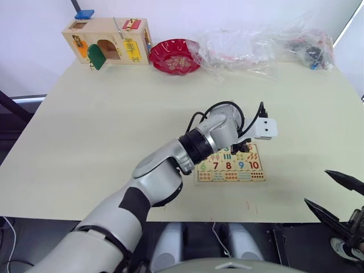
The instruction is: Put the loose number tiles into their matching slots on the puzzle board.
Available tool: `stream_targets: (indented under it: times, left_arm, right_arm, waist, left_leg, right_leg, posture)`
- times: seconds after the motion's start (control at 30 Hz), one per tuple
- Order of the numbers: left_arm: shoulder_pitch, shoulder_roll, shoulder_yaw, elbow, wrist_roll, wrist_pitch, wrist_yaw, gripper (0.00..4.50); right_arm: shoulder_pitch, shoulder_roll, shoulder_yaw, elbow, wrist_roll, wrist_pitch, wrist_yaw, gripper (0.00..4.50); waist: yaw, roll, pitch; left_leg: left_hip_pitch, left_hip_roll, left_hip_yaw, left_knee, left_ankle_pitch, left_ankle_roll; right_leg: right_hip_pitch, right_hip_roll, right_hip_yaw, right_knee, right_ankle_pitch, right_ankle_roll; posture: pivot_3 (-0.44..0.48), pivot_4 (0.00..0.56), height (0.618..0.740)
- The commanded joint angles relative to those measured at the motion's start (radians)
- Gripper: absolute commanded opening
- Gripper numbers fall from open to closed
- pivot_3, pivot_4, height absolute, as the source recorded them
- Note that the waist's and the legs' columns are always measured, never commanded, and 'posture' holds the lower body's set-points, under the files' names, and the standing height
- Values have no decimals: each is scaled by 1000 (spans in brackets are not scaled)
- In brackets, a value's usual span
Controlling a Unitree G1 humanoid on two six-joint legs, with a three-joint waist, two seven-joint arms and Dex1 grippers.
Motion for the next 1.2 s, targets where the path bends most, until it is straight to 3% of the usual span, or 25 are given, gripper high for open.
stream_targets:
  times: [0.03, 1.17, 1.2]
  left_arm:
    - [-11, -19, 17, 7, 9, -4, 9, 992]
    - [-15, -39, 23, 17, 8, -1, 14, 992]
    - [-15, -39, 24, 16, 8, 1, 14, 1492]
  right_arm:
    - [14, 3, -19, -36, 13, -15, -7, 4500]
    - [19, 5, -5, -46, 15, -15, -26, 4500]
    - [18, 5, -5, -46, 15, -15, -26, 4500]
  waist:
    - [0, 0, 0]
    - [0, 0, 0]
    - [0, 0, 0]
  left_leg:
    - [0, 0, 0, 0, 0, 0]
    - [0, 0, 0, 0, 0, 0]
    - [0, 0, 0, 0, 0, 0]
  right_leg:
    - [0, 0, 0, 0, 0, 0]
    - [0, 0, 0, 0, 0, 0]
    - [0, 0, 0, 0, 0, 0]
  posture:
    - [0, 150, 740]
    - [0, 150, 740]
    - [0, 150, 740]
